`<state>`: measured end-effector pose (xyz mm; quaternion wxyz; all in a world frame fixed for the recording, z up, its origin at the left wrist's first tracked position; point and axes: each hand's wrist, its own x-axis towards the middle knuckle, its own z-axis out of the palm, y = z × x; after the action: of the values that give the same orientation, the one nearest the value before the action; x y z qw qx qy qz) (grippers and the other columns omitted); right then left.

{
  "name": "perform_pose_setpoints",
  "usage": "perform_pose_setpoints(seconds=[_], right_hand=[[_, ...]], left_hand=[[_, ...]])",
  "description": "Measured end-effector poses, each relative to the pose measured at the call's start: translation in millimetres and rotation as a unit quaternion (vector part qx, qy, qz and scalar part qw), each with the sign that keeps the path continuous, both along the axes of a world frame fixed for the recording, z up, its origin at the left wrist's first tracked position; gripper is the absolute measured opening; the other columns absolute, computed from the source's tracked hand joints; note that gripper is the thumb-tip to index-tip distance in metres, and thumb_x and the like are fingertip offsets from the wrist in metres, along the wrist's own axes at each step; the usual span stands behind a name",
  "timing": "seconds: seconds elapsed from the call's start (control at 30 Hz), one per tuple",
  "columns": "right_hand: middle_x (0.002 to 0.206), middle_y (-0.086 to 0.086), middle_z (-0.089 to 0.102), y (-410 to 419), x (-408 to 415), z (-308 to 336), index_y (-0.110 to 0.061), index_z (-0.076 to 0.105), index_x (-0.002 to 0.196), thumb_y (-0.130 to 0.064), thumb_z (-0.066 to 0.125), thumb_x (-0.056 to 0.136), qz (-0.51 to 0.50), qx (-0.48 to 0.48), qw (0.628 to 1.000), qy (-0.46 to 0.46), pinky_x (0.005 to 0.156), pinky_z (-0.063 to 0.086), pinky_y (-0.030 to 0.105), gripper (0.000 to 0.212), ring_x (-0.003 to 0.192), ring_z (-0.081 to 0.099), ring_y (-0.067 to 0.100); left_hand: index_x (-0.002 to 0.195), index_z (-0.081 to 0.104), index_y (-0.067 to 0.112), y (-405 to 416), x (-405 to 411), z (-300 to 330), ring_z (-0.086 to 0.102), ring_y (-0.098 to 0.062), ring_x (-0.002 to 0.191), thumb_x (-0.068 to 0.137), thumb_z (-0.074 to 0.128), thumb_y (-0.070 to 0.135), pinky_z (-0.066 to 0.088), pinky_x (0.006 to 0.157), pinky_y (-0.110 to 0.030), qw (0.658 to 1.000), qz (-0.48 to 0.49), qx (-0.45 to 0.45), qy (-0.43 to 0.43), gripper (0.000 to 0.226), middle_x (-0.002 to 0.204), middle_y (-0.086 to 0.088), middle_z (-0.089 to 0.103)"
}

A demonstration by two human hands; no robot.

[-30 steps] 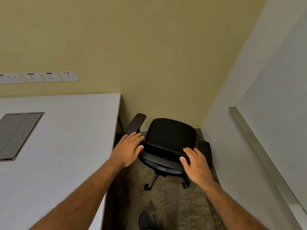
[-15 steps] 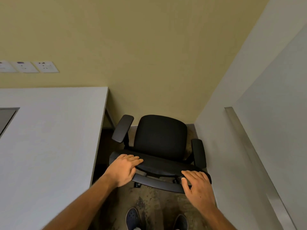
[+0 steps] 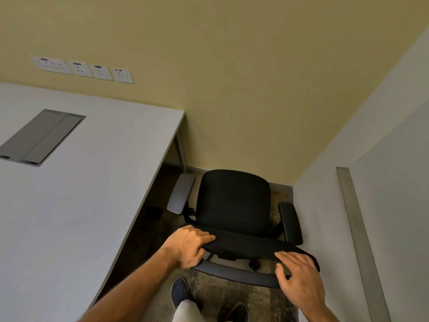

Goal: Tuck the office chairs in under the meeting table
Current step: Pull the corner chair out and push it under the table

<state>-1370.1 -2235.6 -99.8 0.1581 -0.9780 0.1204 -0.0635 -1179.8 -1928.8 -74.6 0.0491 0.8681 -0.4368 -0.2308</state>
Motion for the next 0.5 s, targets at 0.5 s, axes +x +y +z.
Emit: perform_pose_setpoints(seconds=[0.5], right_hand=[[0.112,-0.002,0.074,-3.5,-24.5,9.7,-0.018,0.076,0.113,-0.031,0.065,0.079,0.011,0.032,0.999,0.030,0.097,0.051,0.045,0.038,0.106,0.068,0.020]], left_hand=[[0.151,0.036,0.034,-0.8,-4.2,-7.6,0.039,-0.014,0.140,0.093,0.025,0.067,0.020,0.118,-0.037,0.997,-0.061,0.023,0.028,0.067,0.153,0.004,0.045]])
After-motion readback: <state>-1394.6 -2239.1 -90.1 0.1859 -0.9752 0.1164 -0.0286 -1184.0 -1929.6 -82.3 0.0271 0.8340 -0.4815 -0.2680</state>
